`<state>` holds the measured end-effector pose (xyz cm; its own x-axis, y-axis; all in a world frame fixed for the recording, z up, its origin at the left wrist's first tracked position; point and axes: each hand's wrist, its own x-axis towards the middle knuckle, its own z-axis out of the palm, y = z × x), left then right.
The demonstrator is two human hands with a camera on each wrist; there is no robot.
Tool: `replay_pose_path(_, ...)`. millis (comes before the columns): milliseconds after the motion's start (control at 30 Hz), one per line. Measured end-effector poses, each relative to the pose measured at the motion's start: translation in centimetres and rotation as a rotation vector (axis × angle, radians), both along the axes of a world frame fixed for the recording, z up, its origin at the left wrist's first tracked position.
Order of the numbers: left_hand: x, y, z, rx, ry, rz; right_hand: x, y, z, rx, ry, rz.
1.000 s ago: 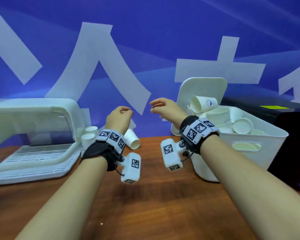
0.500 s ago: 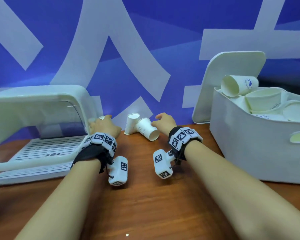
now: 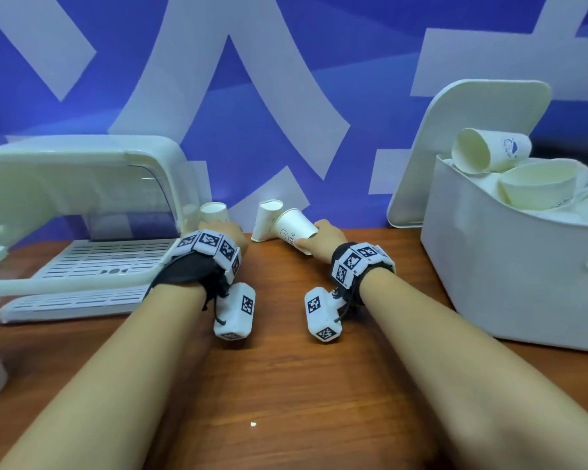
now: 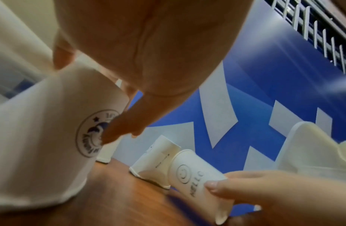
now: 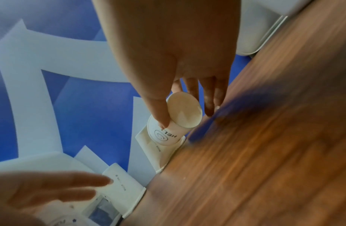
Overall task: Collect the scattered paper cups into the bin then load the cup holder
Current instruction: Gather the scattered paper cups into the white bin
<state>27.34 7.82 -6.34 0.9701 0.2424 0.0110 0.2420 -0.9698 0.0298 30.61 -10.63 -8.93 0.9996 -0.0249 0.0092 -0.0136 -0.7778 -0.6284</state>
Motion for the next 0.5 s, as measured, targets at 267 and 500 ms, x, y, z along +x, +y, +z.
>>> replay_pose_path(267,-3.3,-0.6,2.9,-0.152,-0.212,-0.038,-3.7,-3.1,3.5,0.163,-0.09,0.024)
replay_pose_path(500,-7.5,-5.6,7.2,-1.105,-0.436,-0.038,-8.4,-7.2,9.0,0.199,-0.286,0.038)
